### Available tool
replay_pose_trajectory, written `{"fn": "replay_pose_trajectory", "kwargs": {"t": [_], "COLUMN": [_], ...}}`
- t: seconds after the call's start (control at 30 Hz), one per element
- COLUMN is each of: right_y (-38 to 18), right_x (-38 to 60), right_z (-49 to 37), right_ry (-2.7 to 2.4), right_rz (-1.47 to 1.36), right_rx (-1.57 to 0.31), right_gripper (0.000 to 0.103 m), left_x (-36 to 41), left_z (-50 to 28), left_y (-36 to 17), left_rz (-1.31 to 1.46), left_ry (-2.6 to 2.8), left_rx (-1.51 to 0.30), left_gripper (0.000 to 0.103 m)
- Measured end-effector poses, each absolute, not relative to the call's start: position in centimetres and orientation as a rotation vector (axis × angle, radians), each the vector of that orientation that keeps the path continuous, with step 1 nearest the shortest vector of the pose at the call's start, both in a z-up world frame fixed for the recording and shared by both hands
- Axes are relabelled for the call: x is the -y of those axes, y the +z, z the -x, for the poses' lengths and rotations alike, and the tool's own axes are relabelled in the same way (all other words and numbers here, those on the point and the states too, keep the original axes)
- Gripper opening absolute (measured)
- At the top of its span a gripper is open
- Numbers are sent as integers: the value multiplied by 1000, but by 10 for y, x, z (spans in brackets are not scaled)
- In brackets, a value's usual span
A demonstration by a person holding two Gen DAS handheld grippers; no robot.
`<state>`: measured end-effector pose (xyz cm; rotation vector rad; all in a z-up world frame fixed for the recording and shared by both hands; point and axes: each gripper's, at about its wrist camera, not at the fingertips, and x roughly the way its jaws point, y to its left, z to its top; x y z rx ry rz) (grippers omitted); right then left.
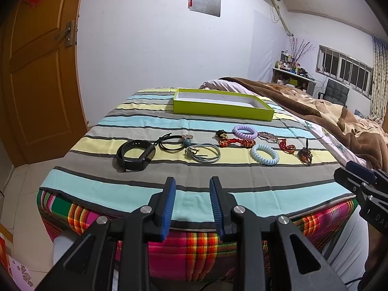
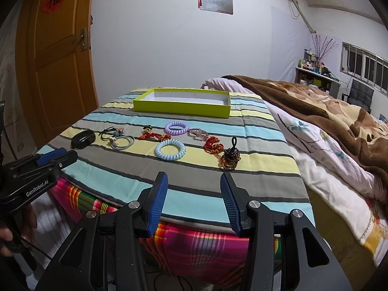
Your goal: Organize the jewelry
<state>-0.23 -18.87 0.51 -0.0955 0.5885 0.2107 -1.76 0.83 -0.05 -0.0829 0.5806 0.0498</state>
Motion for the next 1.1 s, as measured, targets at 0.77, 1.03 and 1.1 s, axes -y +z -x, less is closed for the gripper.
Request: {"fn": "replay_pose_trajectory", "kwargs": {"t": [0.77, 1.03, 1.1], "right_y": [7, 8, 8], "right_x": [189, 189, 189], "right_z": [4, 5, 4], "right_ry": [210, 210, 210], "right_rz": [96, 97, 97], "right_rx": [-585, -584, -584], "right_gripper": [46, 46, 46], "left_x": [-6, -7, -7], "left_z": [20, 21, 21], "left_y": [0, 0, 0], "left_rz": [81, 82, 80], "left_ry": [49, 51, 52], "left_rx": [-573, -572, -572], "left_gripper": [30, 30, 30]}}
